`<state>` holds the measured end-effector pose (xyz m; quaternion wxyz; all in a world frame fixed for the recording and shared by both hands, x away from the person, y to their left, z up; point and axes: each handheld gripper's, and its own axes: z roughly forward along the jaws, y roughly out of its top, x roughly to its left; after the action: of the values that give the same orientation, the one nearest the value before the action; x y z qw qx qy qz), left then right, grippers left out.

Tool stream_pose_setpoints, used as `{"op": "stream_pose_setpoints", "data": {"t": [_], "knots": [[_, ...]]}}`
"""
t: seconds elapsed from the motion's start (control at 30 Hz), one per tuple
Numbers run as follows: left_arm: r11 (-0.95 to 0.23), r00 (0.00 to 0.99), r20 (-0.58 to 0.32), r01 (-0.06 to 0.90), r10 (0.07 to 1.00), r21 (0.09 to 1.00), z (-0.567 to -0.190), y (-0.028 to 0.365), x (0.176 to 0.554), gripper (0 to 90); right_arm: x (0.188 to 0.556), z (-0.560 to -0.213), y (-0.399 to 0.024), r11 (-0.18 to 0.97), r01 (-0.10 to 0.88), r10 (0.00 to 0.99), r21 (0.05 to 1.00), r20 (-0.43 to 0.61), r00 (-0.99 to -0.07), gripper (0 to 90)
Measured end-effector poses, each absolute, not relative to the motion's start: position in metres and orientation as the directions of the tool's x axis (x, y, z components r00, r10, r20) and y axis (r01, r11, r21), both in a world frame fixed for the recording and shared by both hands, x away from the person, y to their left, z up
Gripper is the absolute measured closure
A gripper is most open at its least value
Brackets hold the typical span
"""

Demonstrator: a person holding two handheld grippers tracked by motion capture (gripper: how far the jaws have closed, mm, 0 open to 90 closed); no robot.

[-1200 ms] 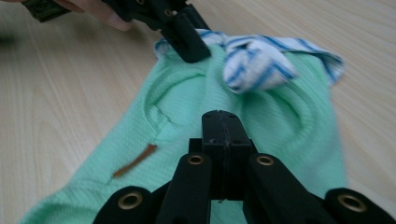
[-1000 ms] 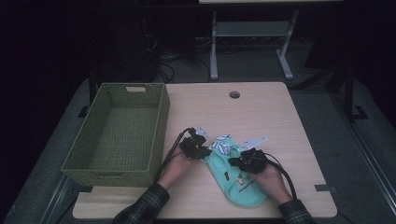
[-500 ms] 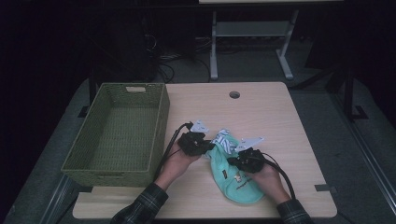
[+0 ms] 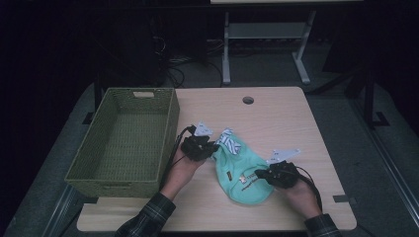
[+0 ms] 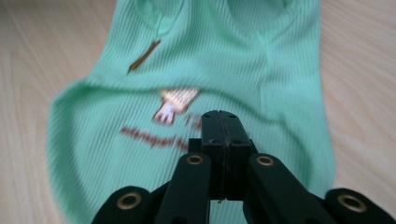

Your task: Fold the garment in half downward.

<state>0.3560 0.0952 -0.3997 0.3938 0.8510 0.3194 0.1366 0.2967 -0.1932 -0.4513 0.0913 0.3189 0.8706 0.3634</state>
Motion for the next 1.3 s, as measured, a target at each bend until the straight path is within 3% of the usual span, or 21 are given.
{"op": "stream_pose_setpoints", "data": {"t": [0.4,1.03,1.3], "knots": [[-0.484,0.763,-0.010,0.420,0.647,0.767,-0.394,0.097,0.353,82.1,0.289,-0.462,-0.196,0.568,0.509,0.614,0.647,0.079,-0.786,89.4],[-0.556,0.867,0.006,0.314,0.498,0.770,-0.387,0.072,0.331,81.8,0.290,-0.464,-0.195,0.572,0.511,0.612,0.641,0.081,-0.786,89.4],[-0.584,0.891,0.003,0.294,0.453,0.757,-0.394,0.061,0.323,81.8,0.293,-0.456,-0.210,0.521,0.526,0.645,0.672,0.093,-0.758,89.5]]}}
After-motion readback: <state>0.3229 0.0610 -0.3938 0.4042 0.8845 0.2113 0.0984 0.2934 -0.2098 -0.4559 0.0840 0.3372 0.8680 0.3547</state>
